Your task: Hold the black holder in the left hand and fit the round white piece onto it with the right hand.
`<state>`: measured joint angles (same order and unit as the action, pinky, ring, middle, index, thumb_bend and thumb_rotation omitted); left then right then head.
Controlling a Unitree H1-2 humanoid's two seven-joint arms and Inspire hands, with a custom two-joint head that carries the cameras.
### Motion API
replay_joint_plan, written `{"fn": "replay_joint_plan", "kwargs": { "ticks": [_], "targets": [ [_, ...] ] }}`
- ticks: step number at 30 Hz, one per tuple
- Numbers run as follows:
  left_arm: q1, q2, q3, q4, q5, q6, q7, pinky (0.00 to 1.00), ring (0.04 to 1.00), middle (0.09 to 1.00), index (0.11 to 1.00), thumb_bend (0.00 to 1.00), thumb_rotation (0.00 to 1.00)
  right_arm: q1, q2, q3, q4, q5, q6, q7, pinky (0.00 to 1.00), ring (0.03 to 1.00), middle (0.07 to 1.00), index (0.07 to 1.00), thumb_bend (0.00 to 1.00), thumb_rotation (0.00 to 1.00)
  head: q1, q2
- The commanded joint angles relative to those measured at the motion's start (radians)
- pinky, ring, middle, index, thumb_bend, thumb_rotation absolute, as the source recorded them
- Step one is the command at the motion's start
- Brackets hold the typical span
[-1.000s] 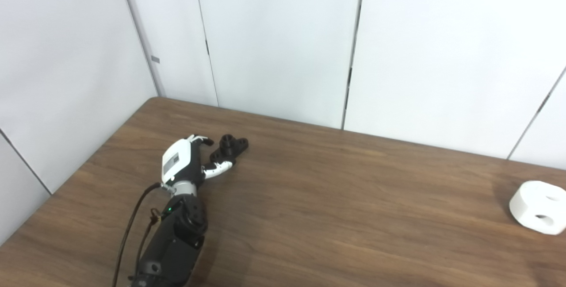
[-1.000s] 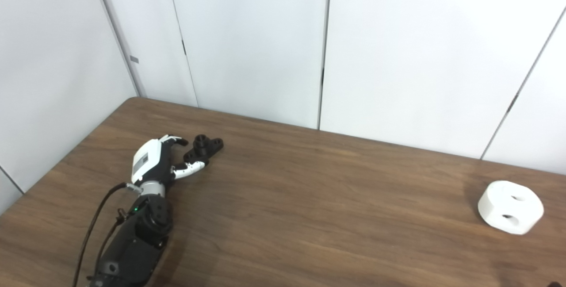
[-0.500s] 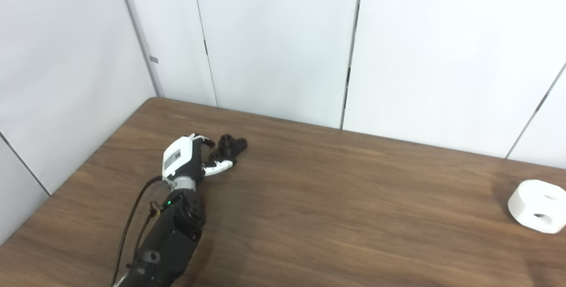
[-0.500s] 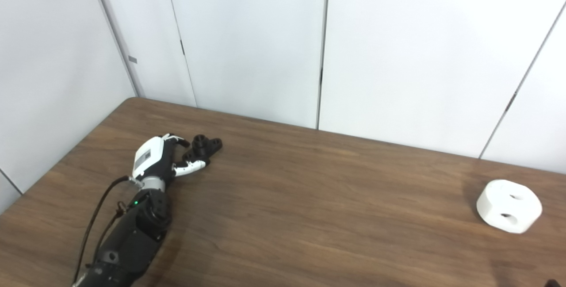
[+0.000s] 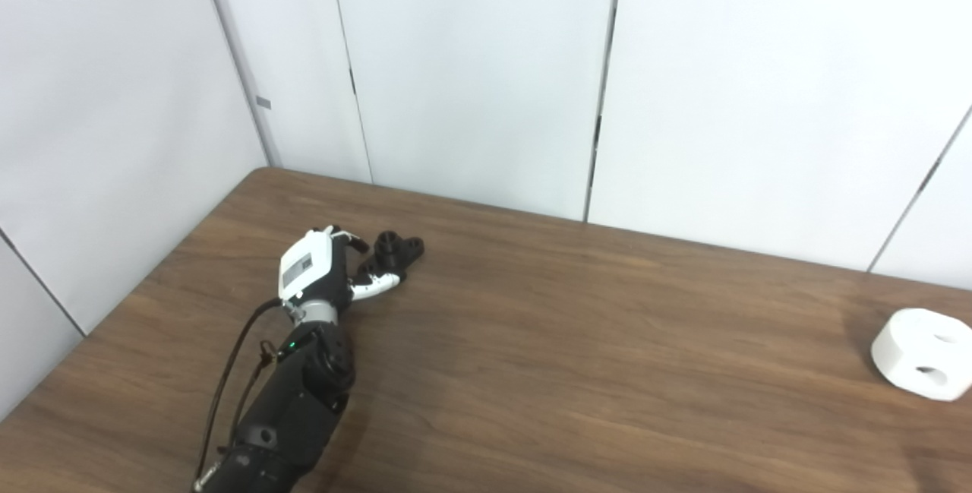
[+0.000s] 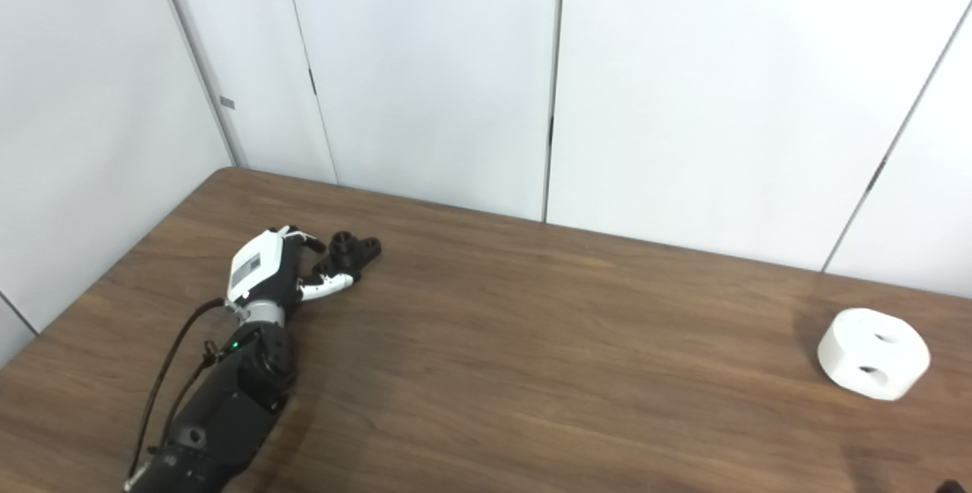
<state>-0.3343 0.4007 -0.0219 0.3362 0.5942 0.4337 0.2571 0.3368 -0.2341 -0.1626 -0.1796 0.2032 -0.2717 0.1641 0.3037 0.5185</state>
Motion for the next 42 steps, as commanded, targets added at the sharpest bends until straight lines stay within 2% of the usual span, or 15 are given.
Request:
{"fn": "replay_joint_plan", "kwargs": {
  "ticks": [1, 12, 13, 14, 16, 22, 32, 37, 42],
  "targets": [
    [-0.022, 0.027, -0.011, -0.029, 0.027, 0.004, 0.005, 1.0, 0.996, 0.922, 0.615, 0.81, 0.34, 0.02, 0.016, 0.023, 0.038, 0.001, 0.026, 0.008, 1.0, 1.0, 0.998, 0.986, 0.67, 1.0, 0.0, 0.0],
    [-0.007, 0.037, -0.034, -0.033, 0.047, -0.002, 0.016, 1.0, 0.976, 0.891, 0.572, 0.81, 0.24, 0.019, 0.009, 0.02, 0.035, 0.016, 0.034, 0.009, 1.0, 1.0, 0.997, 0.982, 0.69, 1.0, 0.004, 0.008],
    [-0.007, 0.035, -0.032, -0.031, 0.045, -0.007, 0.023, 1.0, 0.971, 0.885, 0.524, 0.64, 0.15, 0.019, 0.008, 0.02, 0.033, 0.012, 0.036, 0.007, 1.0, 1.0, 0.999, 0.985, 0.7, 1.0, 0.005, 0.009],
    [-0.006, 0.034, -0.031, -0.03, 0.044, -0.011, 0.027, 1.0, 0.963, 0.876, 0.507, 0.58, 0.11, 0.019, 0.008, 0.02, 0.032, 0.01, 0.037, 0.006, 1.0, 1.0, 0.998, 0.985, 0.7, 1.0, 0.005, 0.009],
    [-0.006, 0.029, -0.025, -0.024, 0.038, -0.025, 0.043, 1.0, 0.953, 0.862, 0.492, 0.54, 0.08, 0.019, 0.006, 0.019, 0.034, 0.009, 0.035, 0.007, 1.0, 1.0, 1.0, 0.988, 0.7, 1.0, 0.006, 0.009],
    [-0.012, 0.021, -0.021, -0.005, 0.029, -0.048, 0.073, 1.0, 0.921, 0.818, 0.486, 0.52, 0.06, 0.017, 0.008, 0.018, 0.031, 0.002, 0.04, 0.002, 1.0, 1.0, 0.997, 0.987, 0.71, 1.0, 0.006, 0.009],
    [-0.016, 0.02, -0.02, 0.014, 0.02, -0.074, 0.081, 1.0, 0.898, 0.792, 0.485, 0.52, 0.05, 0.017, 0.008, 0.019, 0.027, 0.009, 0.057, 0.002, 1.0, 1.0, 0.996, 0.986, 0.72, 1.0, 0.006, 0.008],
    [-0.006, 0.02, -0.018, -0.007, 0.008, -0.084, 0.07, 0.99, 0.896, 0.793, 0.485, 0.52, 0.05, 0.019, 0.008, 0.02, 0.022, 0.01, 0.064, 0.004, 1.0, 1.0, 0.999, 0.986, 0.71, 1.0, 0.004, 0.015],
    [0.021, 0.014, -0.02, -0.075, -0.018, -0.108, 0.045, 0.99, 0.895, 0.789, 0.484, 0.52, 0.05, 0.019, 0.013, 0.024, 0.011, 0.01, 0.071, 0.005, 1.0, 1.0, 1.0, 0.992, 0.69, 1.0, -0.004, 0.023]
  ]
}}
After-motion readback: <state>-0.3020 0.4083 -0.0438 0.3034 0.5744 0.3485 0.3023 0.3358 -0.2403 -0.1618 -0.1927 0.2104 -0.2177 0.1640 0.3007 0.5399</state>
